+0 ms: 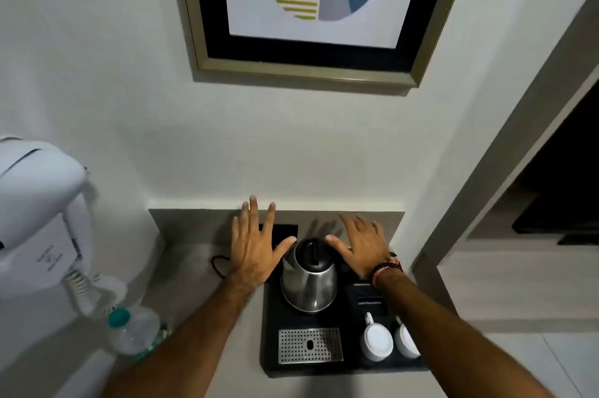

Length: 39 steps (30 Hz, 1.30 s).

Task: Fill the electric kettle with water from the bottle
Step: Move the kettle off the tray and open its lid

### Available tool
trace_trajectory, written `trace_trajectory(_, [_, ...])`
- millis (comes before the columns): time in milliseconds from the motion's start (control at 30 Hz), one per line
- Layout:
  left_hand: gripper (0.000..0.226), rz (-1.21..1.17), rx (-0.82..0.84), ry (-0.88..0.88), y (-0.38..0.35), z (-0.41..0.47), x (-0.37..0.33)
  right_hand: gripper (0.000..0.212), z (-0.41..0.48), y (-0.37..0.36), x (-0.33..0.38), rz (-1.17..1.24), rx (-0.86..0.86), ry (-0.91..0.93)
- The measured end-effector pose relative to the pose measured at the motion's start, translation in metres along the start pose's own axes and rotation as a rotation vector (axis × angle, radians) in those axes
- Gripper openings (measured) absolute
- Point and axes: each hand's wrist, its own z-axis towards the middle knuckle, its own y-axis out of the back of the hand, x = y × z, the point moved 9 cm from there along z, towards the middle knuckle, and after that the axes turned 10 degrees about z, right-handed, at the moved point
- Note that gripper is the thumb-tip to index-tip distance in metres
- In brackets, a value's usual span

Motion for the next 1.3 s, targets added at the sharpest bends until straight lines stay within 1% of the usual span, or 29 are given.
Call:
trace_trajectory(33, [0.099,0.000,0.072,0.010,-0.011,-0.001,0.001,0.087,0.000,-0.006,0.001,-0.004,0.010,0.004])
trace_trajectory(100, [0.100,0.027,0.091,0.029,-0.022,-0.005,0.002,0.087,0.000,-0.016,0.005,-0.031,0.026,0.018])
trace_trajectory(133, [0.100,0.027,0.102,0.042,-0.031,-0.010,0.005,0.089,-0.002,-0.029,0.007,-0.035,0.074,0.009])
trace_trajectory(267, [0.101,-0.007,0.125,0.041,-0.042,-0.021,-0.002,0.102,-0.002,-0.035,0.008,-0.073,0.058,-0.058])
trace_trajectory(333, [0.100,-0.024,0.133,0.053,-0.046,-0.028,-0.002,0.103,0.001,-0.038,0.006,-0.078,0.043,-0.105])
trace_trajectory(433, [0.097,-0.040,0.134,0.069,-0.048,-0.037,-0.002,0.098,0.005,-0.043,0.009,-0.002,0.045,-0.149])
trace_trajectory(533, [0.097,-0.024,0.105,0.064,-0.044,-0.042,-0.004,0.088,0.009,-0.047,0.006,0.049,0.079,-0.206])
trace_trajectory(600, [0.099,-0.013,0.124,0.059,-0.047,-0.046,-0.003,0.080,0.010,-0.049,0.006,0.055,0.074,-0.197])
trace_trajectory(767, [0.101,-0.016,0.163,0.069,-0.056,-0.054,0.002,0.074,0.007,-0.050,0.006,0.131,0.094,-0.141])
trace_trajectory(833, [0.102,-0.035,0.167,0.081,-0.060,-0.057,0.004,0.069,0.008,-0.051,0.001,0.203,0.124,-0.135])
trace_trajectory(900, [0.101,-0.052,0.171,0.084,-0.062,-0.059,0.005,0.066,0.008,-0.051,-0.010,0.361,0.149,-0.161])
trace_trajectory(967, [0.099,-0.071,0.176,0.091,-0.063,-0.061,0.006,0.070,0.005,-0.050,-0.023,0.539,0.145,-0.199])
trace_trajectory(1067, [0.096,-0.149,0.201,0.122,-0.067,-0.067,0.010,0.077,0.003,-0.051,-0.037,0.725,0.145,-0.244])
trace_trajectory(1133, [0.093,-0.300,0.242,0.200,-0.076,-0.076,0.018,0.072,0.004,-0.052,-0.038,0.796,0.190,-0.256])
trace_trajectory(1233, [0.085,-0.569,0.282,0.428,-0.096,-0.103,0.041,0.057,0.007,-0.056,-0.033,0.922,0.246,-0.266])
trace_trajectory(1300, [0.076,-0.616,0.296,0.509,-0.108,-0.126,0.053,0.046,0.006,-0.055,-0.032,1.024,0.230,-0.258])
